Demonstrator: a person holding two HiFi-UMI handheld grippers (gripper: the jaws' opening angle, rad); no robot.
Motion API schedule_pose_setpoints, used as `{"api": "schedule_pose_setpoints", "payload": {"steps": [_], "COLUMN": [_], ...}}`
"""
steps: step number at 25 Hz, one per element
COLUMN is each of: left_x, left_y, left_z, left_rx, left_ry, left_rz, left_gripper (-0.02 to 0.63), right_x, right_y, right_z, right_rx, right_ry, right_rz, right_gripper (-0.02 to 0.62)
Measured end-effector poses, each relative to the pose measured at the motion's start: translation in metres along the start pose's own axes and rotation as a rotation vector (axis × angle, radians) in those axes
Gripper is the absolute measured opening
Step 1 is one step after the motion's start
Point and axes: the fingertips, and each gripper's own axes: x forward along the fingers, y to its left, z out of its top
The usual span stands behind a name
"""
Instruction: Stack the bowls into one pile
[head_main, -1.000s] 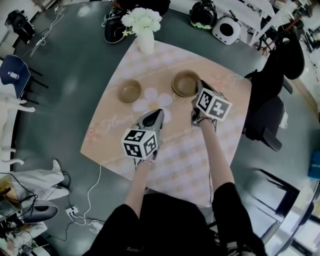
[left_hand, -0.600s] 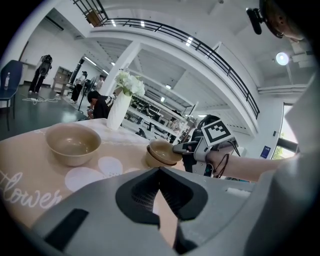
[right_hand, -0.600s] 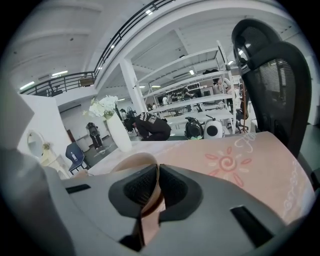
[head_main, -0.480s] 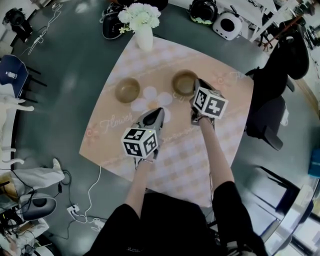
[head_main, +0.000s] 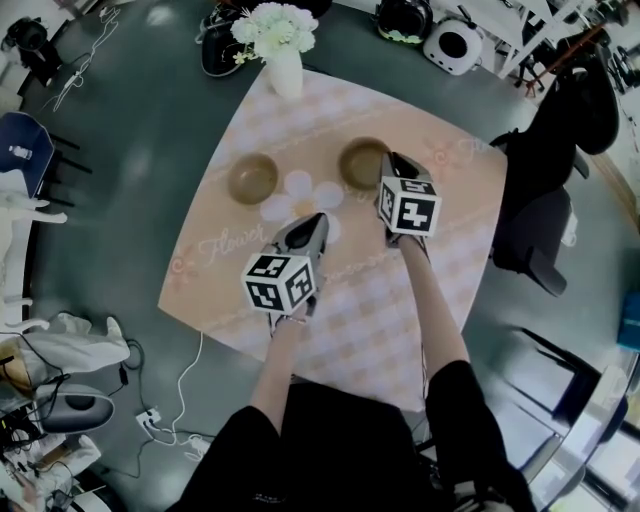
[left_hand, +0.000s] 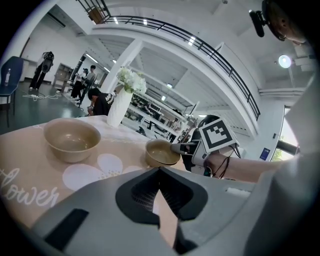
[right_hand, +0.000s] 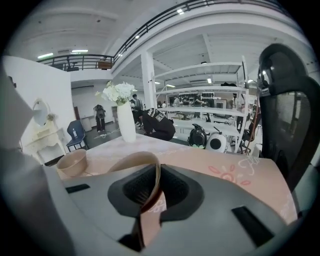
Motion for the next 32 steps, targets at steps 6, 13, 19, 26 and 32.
{"api": "schedule_pose_setpoints", "payload": {"steps": [6, 13, 19, 26, 32], "left_x": [-0.001, 0.000, -0.002, -0.006, -0.011], "left_y": [0.001, 0.000, 0.002, 0.001, 0.002], "left_z": [0.000, -0.001, -0.001, 0.000, 0.001], "left_rx": [-0.008, -0.009, -0.009, -0.013, -0.015], "left_ry": [0.001, 0.004, 0.004, -0.003, -0.012], "left_rz": [-0.002, -0.003, 0.006, 0.013, 0.021], "left_gripper": [-0.003, -0.003, -0.003, -0.003, -0.003], "right_x": [0.002, 0.005, 0.010, 0.012, 0.012], "right_y": [-0.005, -0.012, -0.013, -0.013, -0.014], "right_z": [0.000, -0.008, -0.021, -0.029, -0.030], "right_rx": [-0.025, 0.138, 0.253, 0.298, 0.347], "right_ry": [-0.007, 0.004, 0.054, 0.088, 0.093], "right_rz": [-0.031, -0.016, 0.012, 0.016, -0.003], "right_gripper": [0.104, 0.170, 0.160, 0.080, 0.046]}}
